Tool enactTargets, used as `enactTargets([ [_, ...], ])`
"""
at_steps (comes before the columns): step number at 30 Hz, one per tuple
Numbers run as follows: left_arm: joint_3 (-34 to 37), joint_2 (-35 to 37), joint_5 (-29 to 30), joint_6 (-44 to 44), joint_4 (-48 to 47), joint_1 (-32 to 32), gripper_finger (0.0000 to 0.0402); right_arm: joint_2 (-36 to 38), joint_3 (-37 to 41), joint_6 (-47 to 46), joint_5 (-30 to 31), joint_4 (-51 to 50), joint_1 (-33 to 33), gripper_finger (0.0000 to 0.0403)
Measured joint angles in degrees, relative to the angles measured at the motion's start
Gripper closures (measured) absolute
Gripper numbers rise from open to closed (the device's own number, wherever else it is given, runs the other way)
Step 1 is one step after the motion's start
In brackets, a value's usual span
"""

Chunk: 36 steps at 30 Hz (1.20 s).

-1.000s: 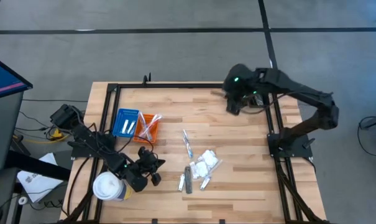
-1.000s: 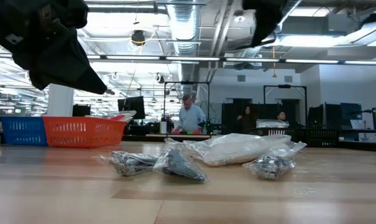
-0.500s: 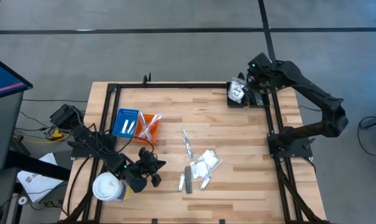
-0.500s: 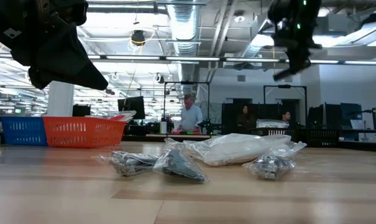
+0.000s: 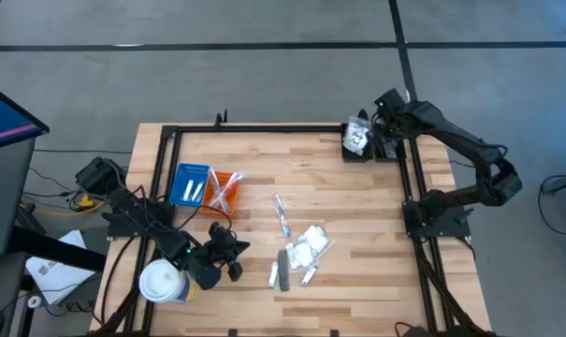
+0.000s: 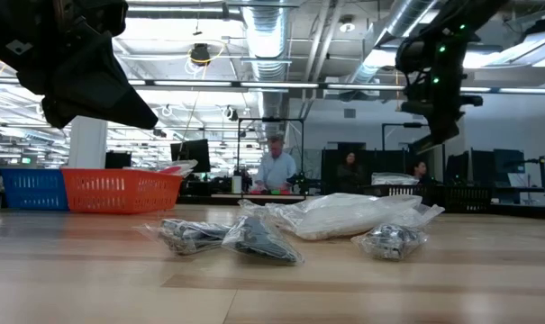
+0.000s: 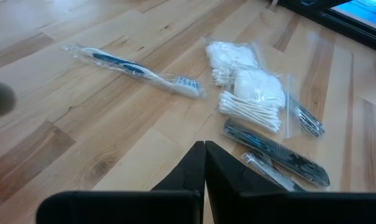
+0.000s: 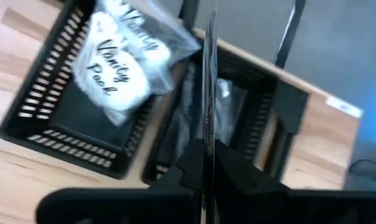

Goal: Pick & Place Travel size toiletries
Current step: Put the black comb into the right black bin, then put the cotton pack into the left black bin

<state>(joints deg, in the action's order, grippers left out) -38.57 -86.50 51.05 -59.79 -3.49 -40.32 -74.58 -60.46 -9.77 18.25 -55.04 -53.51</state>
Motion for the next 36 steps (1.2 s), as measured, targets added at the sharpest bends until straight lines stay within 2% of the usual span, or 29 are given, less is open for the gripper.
enactTargets([
  [6, 0.0, 0.0, 0.0, 0.0, 0.2, -0.18, 0.0399, -5.26, 0.02, -5.36, 2.29, 1.3, -0.4, 0.0391],
  [14, 0.0, 0.0, 0.09, 0.0, 0.2, -0.26, 0.0399, -18.16, -3.34, -4.95, 6.46, -0.69, -1.82, 0.0392],
  [23, 0.0, 0.0, 0.11, 1.05, 0.64, -0.24, 0.0399, -28.05, -5.07, -3.77, 10.48, -5.17, -3.88, 0.0381],
  [29, 0.0, 0.0, 0.16, 1.05, 0.68, -0.24, 0.0399, -29.2, -5.05, -3.76, 11.88, -5.88, -3.85, 0.0349],
  [36, 0.0, 0.0, 0.15, 1.07, 0.81, -0.24, 0.0399, -25.57, -5.05, -3.31, 12.1, -5.67, -2.28, 0.028],
])
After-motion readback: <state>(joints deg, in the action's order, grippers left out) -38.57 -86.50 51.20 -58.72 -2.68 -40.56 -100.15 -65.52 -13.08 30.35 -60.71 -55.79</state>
